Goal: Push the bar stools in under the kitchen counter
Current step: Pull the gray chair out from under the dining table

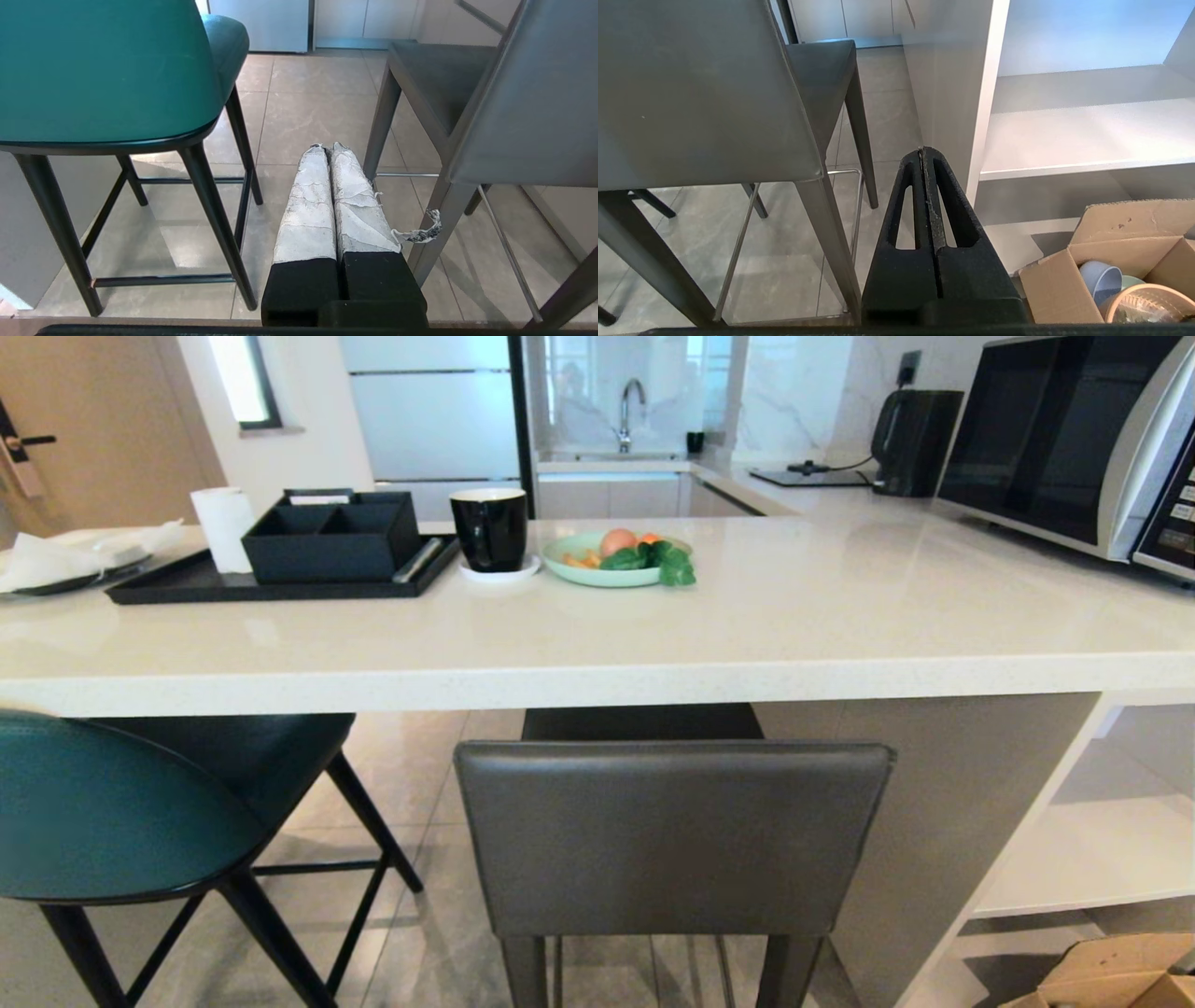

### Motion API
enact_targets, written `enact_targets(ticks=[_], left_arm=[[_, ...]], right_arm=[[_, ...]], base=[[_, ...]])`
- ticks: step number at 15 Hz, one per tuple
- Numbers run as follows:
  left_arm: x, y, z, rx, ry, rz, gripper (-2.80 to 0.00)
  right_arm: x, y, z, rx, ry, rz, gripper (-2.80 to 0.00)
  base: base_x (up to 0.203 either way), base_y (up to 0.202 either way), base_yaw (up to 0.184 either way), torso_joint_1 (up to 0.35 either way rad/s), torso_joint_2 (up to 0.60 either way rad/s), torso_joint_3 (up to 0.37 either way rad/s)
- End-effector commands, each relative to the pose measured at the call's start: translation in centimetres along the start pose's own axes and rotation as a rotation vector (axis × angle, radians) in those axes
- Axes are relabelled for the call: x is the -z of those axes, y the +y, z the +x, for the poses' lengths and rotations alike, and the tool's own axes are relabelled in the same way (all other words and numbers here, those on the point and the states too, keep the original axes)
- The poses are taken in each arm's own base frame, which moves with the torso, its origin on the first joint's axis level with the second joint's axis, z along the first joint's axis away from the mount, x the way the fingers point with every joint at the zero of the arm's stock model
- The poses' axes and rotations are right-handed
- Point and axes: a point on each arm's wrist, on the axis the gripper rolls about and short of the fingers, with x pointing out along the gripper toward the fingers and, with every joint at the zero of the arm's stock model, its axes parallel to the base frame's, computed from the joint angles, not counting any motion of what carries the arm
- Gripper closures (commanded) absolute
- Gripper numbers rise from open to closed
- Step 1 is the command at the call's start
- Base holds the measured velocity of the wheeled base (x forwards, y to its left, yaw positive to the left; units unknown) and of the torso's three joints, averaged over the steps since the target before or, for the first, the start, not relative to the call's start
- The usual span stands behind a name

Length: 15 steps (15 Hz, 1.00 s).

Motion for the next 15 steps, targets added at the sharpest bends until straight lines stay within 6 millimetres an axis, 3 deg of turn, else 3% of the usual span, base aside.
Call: enact_targets(ticks=[1, 15], left_arm=[[0.04, 0.0, 0.02, -0.001, 0.003, -0.001, 0.0], [0.02, 0.0, 0.02, -0.002, 0.001, -0.001, 0.0]], right_arm=[[0.03, 0.0, 0.02, 0.0, 0.002, 0.0, 0.0], [0.03, 0.0, 0.02, -0.001, 0.003, 0.0, 0.0]], base=[[0.0, 0.0, 0.0, 0.0, 0.0, 0.0], [0.0, 0.0, 0.0, 0.0, 0.0, 0.0]])
